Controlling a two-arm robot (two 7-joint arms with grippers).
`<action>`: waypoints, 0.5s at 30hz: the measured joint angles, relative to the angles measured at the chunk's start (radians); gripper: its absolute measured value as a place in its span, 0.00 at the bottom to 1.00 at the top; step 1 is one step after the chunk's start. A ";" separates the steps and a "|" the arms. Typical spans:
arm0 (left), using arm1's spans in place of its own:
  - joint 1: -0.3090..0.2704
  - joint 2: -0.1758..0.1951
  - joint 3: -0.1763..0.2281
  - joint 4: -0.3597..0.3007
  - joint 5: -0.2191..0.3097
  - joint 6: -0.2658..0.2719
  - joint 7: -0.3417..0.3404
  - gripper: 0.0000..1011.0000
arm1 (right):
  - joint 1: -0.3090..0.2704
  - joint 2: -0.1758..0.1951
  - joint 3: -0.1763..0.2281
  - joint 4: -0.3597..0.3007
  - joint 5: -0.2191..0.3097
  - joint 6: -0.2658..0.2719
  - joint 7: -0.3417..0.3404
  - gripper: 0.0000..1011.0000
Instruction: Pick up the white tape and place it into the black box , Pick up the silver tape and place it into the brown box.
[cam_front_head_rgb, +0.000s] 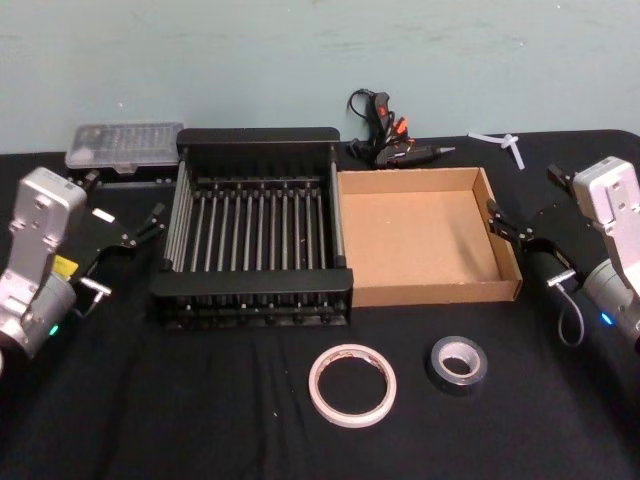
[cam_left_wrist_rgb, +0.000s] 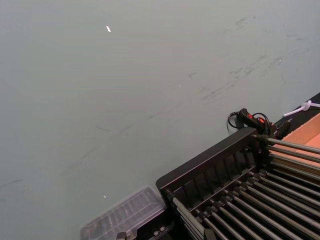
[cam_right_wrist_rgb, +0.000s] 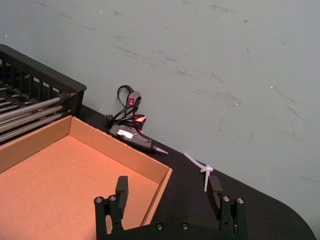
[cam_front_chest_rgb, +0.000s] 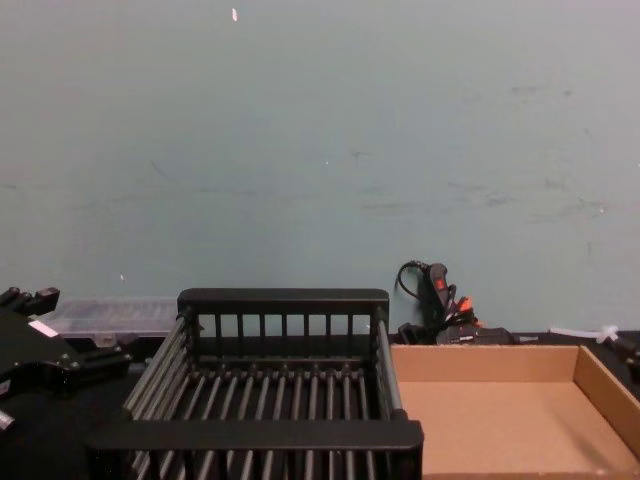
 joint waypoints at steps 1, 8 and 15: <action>0.000 0.000 0.000 0.000 0.000 0.000 0.000 0.99 | 0.000 0.000 0.000 0.000 0.000 0.000 0.000 0.99; 0.000 0.000 0.000 0.000 0.000 0.000 0.000 0.99 | 0.000 0.000 0.000 0.000 0.000 0.000 0.000 0.99; 0.000 0.000 0.000 0.000 0.000 0.000 0.000 0.99 | 0.000 0.000 0.000 0.000 0.000 0.000 0.000 0.99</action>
